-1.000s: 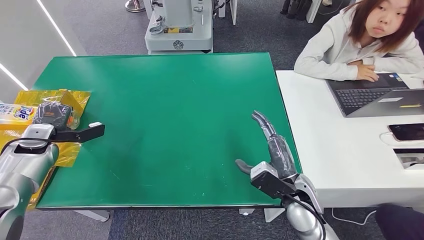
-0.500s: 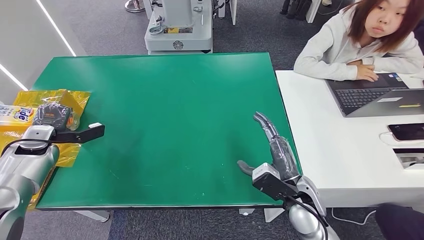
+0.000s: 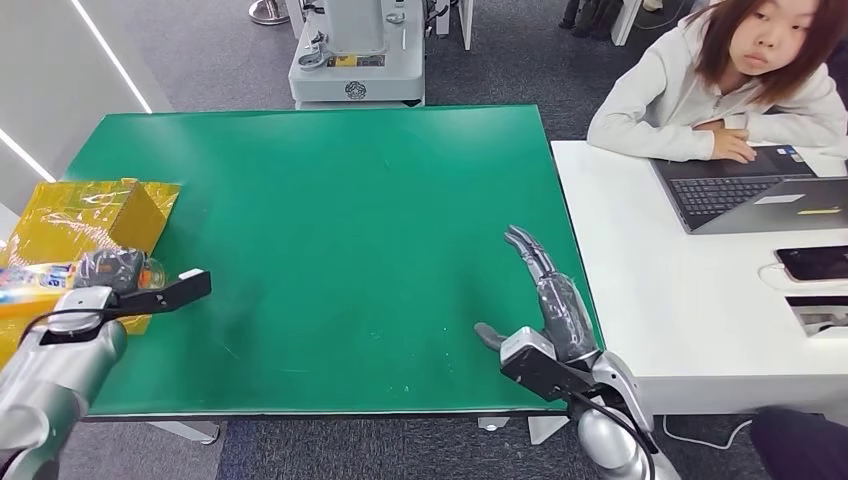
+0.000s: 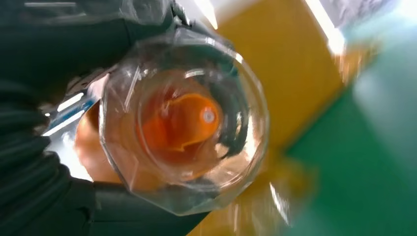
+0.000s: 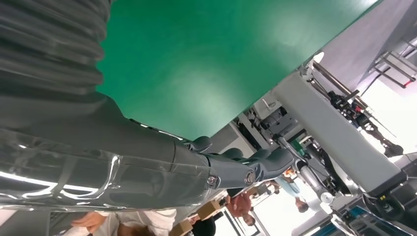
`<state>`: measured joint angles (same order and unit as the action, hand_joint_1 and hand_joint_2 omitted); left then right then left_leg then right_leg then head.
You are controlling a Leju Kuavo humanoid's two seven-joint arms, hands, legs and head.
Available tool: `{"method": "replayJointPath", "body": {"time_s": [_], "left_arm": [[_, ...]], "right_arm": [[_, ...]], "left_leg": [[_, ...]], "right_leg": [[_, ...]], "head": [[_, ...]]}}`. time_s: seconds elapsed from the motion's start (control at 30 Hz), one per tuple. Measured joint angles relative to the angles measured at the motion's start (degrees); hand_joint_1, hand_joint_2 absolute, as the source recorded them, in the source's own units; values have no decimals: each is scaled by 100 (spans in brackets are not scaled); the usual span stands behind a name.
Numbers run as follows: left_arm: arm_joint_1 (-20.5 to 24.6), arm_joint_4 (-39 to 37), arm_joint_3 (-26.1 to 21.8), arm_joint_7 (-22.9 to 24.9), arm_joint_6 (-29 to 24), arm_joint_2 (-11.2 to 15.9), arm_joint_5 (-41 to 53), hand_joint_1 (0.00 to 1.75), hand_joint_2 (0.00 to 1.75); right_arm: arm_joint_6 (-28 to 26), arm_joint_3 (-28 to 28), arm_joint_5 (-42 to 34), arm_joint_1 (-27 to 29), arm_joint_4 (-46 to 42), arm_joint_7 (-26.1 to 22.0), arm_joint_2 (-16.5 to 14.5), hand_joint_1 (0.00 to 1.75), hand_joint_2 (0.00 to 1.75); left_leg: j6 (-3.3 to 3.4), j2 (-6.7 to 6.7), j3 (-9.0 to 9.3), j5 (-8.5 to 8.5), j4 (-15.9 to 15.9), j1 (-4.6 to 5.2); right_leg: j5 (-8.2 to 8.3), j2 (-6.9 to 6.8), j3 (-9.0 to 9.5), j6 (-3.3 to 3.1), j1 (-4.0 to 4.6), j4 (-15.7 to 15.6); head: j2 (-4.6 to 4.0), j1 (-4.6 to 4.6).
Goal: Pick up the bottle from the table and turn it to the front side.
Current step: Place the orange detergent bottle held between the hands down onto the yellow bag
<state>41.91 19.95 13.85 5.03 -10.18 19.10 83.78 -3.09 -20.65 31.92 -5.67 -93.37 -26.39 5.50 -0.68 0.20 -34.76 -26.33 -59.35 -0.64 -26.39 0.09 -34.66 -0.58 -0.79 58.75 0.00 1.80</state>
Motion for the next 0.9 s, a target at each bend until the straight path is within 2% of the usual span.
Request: {"method": "replayJointPath", "body": {"time_s": [0.03, 0.13, 0.17, 0.27, 0.3, 0.6, 0.77, 0.9], "left_arm": [[-169, 24, -174, -217, 175, -13, -253, 175, 175], [-489, 44, -878, -1451, 747, 134, -1062, 175, 175], [-543, 43, -1084, -1738, 819, 193, -1164, 147, 175], [-658, 42, -1459, -1898, 859, 244, -1187, 16, 175], [-674, 42, -1541, -1861, 873, 225, -1171, 0, 175], [-660, 42, -1855, -1430, 795, -190, -928, 0, 175], [-662, 33, -1918, -1387, 403, -452, -922, 0, 175], [-700, 19, -2126, -1627, -78, -706, -1268, 0, 175]], "right_arm": [[14, 6, 4, 5, -1, -26, -1, 0, 175], [54, 25, -62, -19, 1, -88, -1, 0, 175], [56, 34, -74, -28, 2, -88, -1, 0, 175], [58, 49, -82, -52, 2, -85, -1, 0, 175], [59, 50, -84, -64, 2, -77, -1, 0, 175], [92, 50, -109, -107, -35, 18, -1, 0, 175], [90, 50, -136, -101, -58, 33, -1, 0, 175], [81, 49, -165, -81, -74, 34, -1, 0, 175]], "left_leg": [[-1, 3, 1, -1, 2, 0], [-3, 15, 39, -17, 15, 11], [-2, 17, 60, -21, 24, 20], [0, 16, 101, -22, 48, 39], [-1, 15, 107, -22, 53, 40], [-11, -9, 161, -13, 70, 44], [-1, -52, 161, 2, 71, 48], [3, -57, 156, 6, 70, 50]], "right_leg": [[0, 3, 1, 0, 0, 0], [-12, 15, 22, 0, -12, 0], [-18, 17, 35, -1, -21, -1], [-24, 14, 63, -5, -40, -1], [-25, 13, 69, -5, -43, -1], [-31, -16, 121, -11, -47, -1], [-36, -65, 137, -10, -48, -2], [-33, -71, 137, -7, -50, -4]], "head": [[0, 2], [0, -8], [1, -14], [1, -13], [0, -13], [0, -13], [0, -15], [0, -15]]}}
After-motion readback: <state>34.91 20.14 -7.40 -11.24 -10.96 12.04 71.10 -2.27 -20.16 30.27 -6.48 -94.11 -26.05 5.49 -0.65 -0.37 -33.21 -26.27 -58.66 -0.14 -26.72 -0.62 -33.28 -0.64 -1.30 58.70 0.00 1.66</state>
